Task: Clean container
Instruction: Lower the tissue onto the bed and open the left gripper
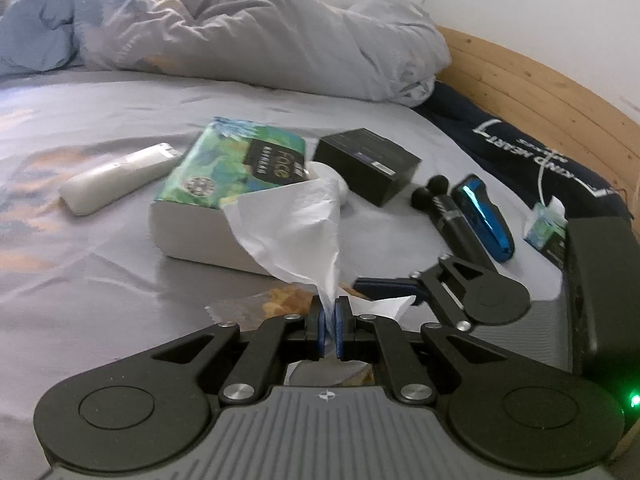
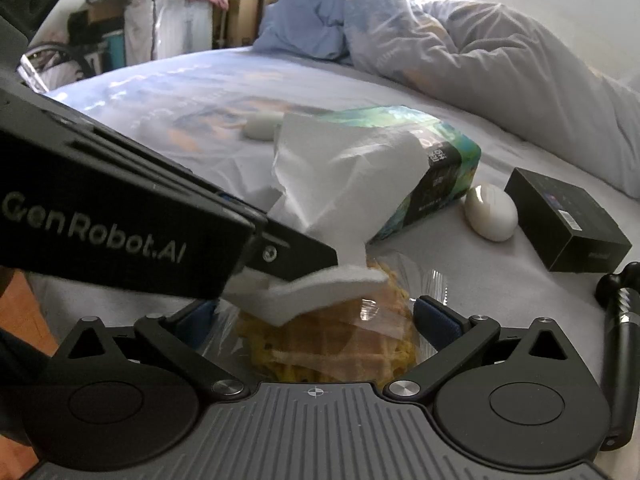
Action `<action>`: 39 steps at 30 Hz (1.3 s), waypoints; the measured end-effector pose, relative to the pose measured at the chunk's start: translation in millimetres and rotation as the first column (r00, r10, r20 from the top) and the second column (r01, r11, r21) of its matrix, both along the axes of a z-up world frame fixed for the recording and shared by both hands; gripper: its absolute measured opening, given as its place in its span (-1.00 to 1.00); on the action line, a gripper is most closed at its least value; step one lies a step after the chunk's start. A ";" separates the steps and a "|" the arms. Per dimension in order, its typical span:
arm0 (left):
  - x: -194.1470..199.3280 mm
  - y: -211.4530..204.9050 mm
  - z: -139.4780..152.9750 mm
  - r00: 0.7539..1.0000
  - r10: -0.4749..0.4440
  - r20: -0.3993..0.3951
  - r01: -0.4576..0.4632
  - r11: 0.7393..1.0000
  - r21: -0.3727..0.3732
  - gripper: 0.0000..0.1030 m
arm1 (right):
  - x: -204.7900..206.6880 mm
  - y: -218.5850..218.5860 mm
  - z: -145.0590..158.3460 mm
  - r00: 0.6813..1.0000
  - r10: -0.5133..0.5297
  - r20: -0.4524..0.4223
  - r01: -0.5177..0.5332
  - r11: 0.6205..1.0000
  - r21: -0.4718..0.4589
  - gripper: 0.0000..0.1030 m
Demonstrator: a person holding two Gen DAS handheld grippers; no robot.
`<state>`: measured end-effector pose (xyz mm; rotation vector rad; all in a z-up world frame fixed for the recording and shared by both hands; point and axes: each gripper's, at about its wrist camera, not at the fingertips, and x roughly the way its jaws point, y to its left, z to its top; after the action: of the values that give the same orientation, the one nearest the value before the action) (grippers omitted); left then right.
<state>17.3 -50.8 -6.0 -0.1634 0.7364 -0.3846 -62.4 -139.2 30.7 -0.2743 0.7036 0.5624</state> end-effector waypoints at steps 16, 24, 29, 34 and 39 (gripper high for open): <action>-1.1 26.6 5.0 0.994 0.110 0.019 -0.110 0.993 0.033 -0.70 | 2.5 4.7 4.4 1.000 0.014 0.005 -0.014 1.000 -0.026 1.00; -2.5 45.5 6.7 0.987 0.160 0.031 -0.161 0.986 0.036 -0.70 | 5.5 5.5 8.0 1.000 0.012 -0.005 -0.013 0.999 -0.030 1.00; -4.7 58.6 8.4 0.979 0.201 0.040 -0.202 0.978 0.050 -0.70 | 8.0 5.5 12.1 1.000 0.008 -0.019 -0.008 1.000 -0.020 1.00; -5.2 74.9 6.1 0.966 0.256 0.027 -0.258 0.962 0.088 -0.70 | 10.4 5.6 16.1 0.999 0.004 -0.033 -0.004 1.000 -0.011 1.00; -6.3 81.3 4.5 0.961 0.276 0.011 -0.275 0.954 0.117 -0.51 | 9.7 5.5 17.7 0.999 -0.027 -0.030 0.027 1.000 0.010 1.00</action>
<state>11.0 30.5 -1.5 -0.1540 0.7280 -0.0743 -52.8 -133.6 48.4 -0.2470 0.7323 0.5452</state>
